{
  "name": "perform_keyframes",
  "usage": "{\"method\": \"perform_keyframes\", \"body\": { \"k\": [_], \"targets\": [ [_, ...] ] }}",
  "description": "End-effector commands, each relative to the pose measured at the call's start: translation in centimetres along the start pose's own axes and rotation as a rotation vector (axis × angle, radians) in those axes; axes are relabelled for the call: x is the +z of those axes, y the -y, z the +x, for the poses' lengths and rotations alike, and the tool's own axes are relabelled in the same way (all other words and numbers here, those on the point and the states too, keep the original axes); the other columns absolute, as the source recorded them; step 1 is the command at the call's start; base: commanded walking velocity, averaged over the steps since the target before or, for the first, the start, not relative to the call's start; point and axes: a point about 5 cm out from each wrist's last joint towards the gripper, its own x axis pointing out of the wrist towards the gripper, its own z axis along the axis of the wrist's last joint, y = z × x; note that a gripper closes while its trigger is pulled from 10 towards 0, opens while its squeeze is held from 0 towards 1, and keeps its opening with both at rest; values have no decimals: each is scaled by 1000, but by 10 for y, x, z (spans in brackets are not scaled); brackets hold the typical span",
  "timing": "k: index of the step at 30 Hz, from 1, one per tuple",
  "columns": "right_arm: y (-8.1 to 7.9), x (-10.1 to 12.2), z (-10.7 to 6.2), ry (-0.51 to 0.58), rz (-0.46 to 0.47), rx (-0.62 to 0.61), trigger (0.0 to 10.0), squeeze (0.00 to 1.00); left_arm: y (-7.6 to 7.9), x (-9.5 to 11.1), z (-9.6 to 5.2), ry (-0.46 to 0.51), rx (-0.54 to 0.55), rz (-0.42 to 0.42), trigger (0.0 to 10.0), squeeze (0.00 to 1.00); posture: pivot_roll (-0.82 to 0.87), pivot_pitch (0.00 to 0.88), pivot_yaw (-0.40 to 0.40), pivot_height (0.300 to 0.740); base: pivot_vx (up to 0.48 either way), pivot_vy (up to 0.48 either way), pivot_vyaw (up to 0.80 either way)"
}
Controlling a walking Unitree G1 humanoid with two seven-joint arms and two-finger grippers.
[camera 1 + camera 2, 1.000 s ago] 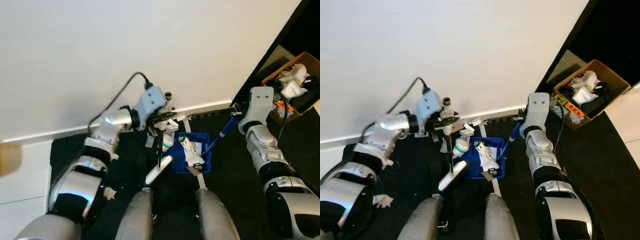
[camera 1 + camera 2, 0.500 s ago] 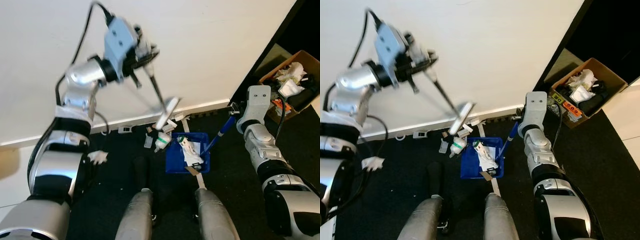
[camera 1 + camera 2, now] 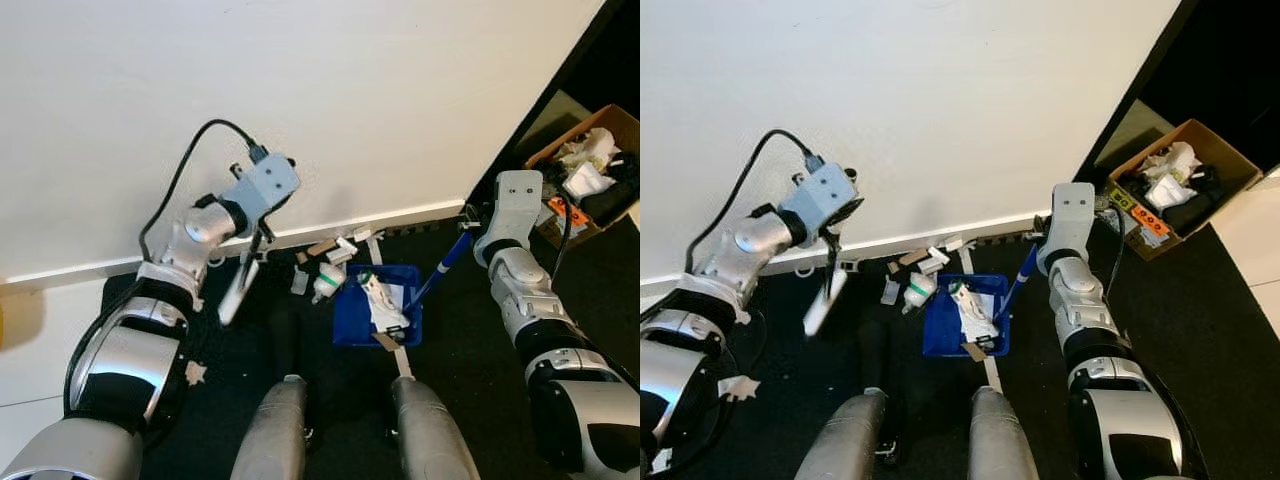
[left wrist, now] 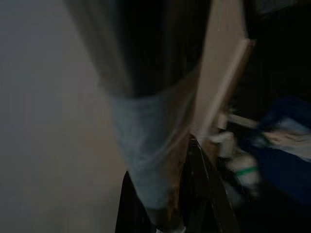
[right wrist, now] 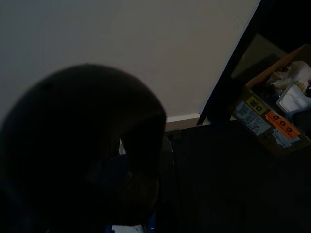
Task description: Sweep floor
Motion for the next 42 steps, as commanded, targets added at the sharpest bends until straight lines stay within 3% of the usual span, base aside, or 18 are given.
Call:
{"method": "perform_keyframes", "body": {
  "k": [1,5,6,7,8,9,19,25,29,33,38,41,42],
  "targets": [
    [4,-14,-5,-53,-30,-5,10000,0,-2,10,5,45,40,35,10000,0,-38,193,6,740,0,0,0],
    [5,-15,-6,-48,-30,-6,10000,0,1,14,9,66,70,6,10000,0,-38,204,1,740,0,0,0],
    [4,-15,-7,-39,-29,-13,10000,0,7,18,13,90,67,-46,10000,0,-37,210,0,740,0,0,0],
    [4,-15,-7,-39,-29,-13,10000,0,7,18,13,90,67,-46,10000,0,-37,210,0,740,0,0,0],
    [3,-15,-7,-26,-26,-23,10000,0,19,24,19,130,47,-127,10000,0,-38,213,1,740,0,0,0],
    [2,-15,-8,-24,-25,-24,10000,0,26,26,21,141,29,-156,10000,0,-41,216,2,740,0,0,0],
    [-5,-14,-7,-23,-19,-15,10000,0,64,41,37,143,-28,-176,10000,0,-57,223,6,740,0,0,0],
    [-7,-13,-6,-20,-18,-10,10000,0,75,50,43,156,-43,-207,10000,0,-60,225,8,740,0,0,0],
    [-7,-12,-7,-17,-14,-8,10000,0,91,74,51,269,-145,-411,10000,0,-61,223,15,740,0,0,0],
    [-3,-12,-7,-21,-10,-15,10000,0,97,93,54,370,-227,-507,10000,0,-53,218,15,740,0,0,0],
    [-2,-12,-6,-20,-9,-17,10000,0,93,103,55,424,-222,-531,10000,0,-52,214,17,740,0,0,0],
    [0,-10,-6,-14,-7,-25,10000,0,73,118,56,508,-187,-511,10000,0,-50,205,25,740,0,0,0],
    [0,-10,-6,-14,-7,-25,10000,0,73,118,56,508,-187,-511,10000,0,-50,205,25,740,0,0,0]
  ]
}}
